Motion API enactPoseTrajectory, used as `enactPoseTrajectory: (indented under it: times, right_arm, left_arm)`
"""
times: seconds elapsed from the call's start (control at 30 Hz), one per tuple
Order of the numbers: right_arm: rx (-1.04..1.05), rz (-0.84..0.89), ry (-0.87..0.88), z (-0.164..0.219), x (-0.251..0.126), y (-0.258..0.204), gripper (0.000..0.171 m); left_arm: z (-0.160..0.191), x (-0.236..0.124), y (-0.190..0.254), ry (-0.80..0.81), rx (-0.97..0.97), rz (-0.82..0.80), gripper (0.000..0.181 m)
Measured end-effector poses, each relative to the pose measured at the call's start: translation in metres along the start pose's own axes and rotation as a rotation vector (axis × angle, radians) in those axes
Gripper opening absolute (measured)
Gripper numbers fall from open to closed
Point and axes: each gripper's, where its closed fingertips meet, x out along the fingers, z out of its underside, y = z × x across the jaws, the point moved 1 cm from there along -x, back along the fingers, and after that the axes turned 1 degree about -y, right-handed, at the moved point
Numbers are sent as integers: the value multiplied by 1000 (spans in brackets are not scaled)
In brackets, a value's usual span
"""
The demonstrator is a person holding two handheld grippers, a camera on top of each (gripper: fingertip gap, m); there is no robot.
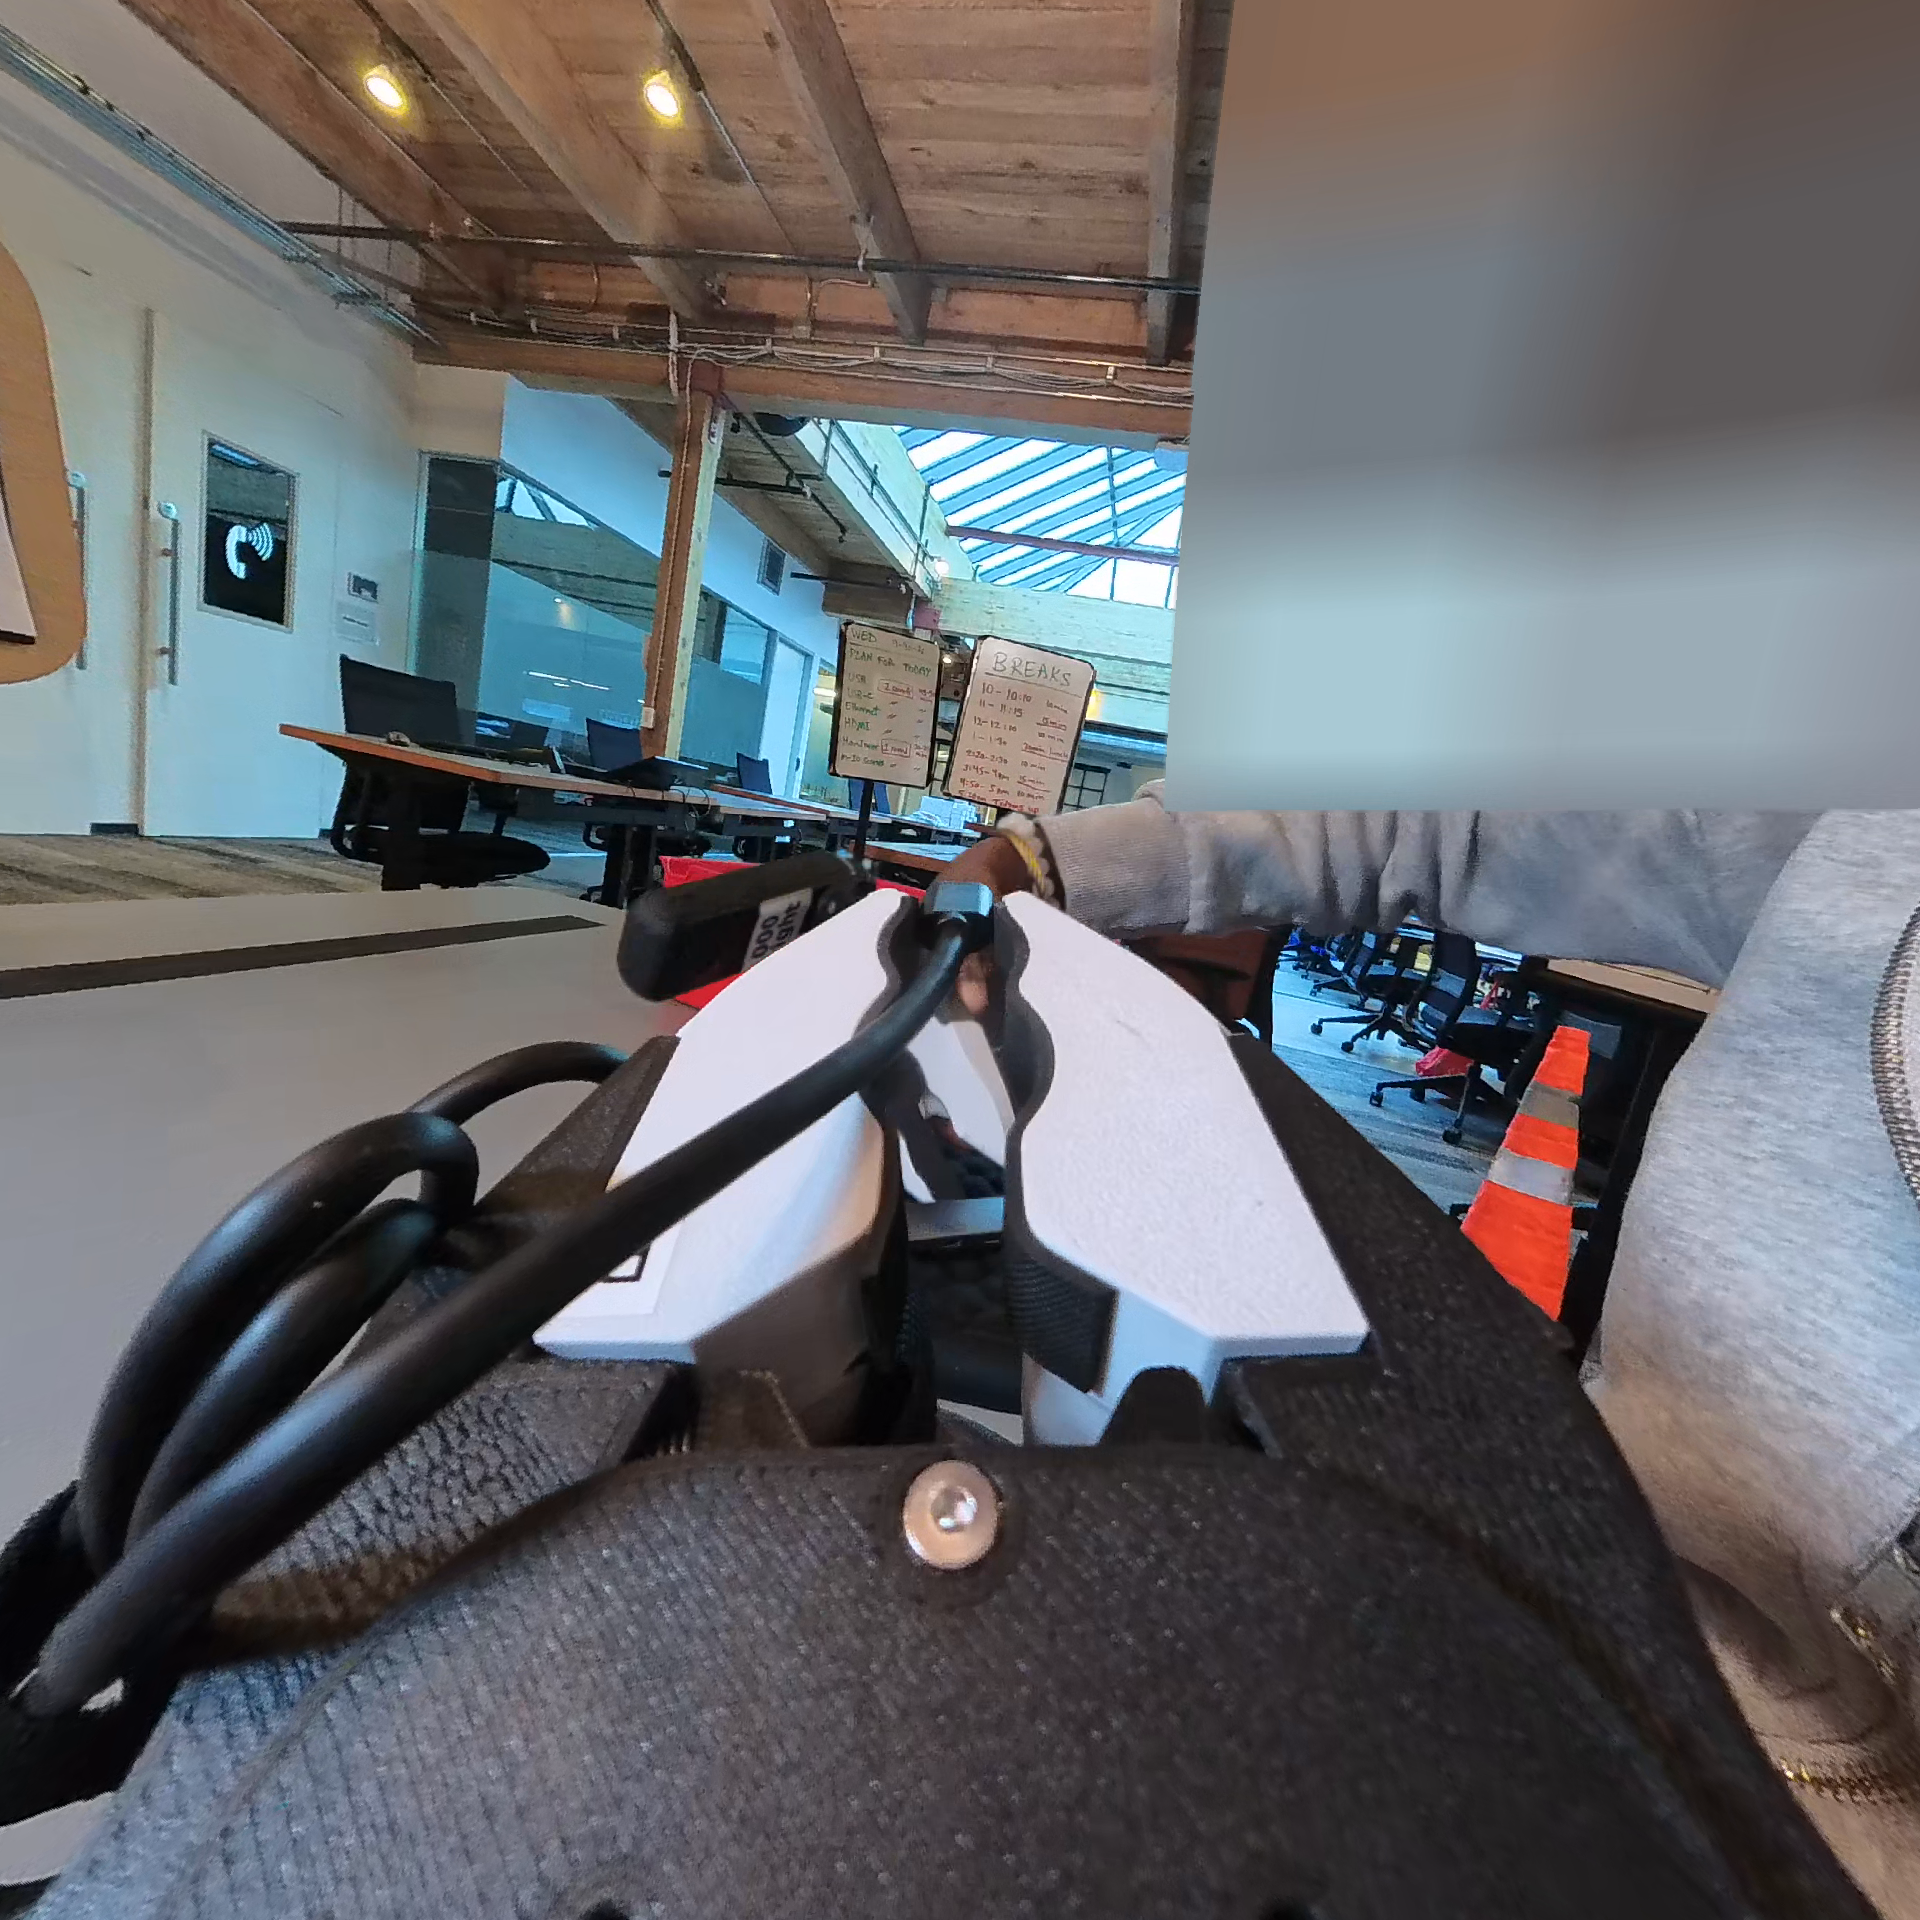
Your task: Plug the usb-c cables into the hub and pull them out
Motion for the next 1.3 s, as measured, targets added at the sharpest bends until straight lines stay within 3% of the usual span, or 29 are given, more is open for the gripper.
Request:
enactPoseTrajectory:
  times: [0.17,0.27,0.37,0.5,0.57,0.87,1.07,1.17,1.3]
  right_arm:
    - [28,3,90,-15,11,2,11]
    - [-17,84,175,-19,23,-4,10]
    - [-164,393,214,-18,14,-8,8]
    - [-367,1076,57,1,-35,0,8]
    - [-404,1176,-48,12,-32,0,8]
    - [-374,1156,-266,12,-16,20,23]
    - [-407,1078,-234,-6,-10,13,22]
    - [-351,946,-245,-8,-9,15,23]
    - [-214,632,-183,-13,-9,14,23]
  left_arm:
    - [0,0,0,-2,3,-2,14]
    - [0,0,0,0,3,-2,14]
    - [-1,-1,0,7,4,-4,14]
    - [-1,-1,0,10,9,-10,14]
    - [0,0,0,4,12,-11,14]
    - [0,0,2,0,32,-12,14]
    - [-1,-1,0,12,11,-6,14]
    - [-1,-1,1,13,13,-6,14]
    - [-1,-1,1,11,13,-6,14]
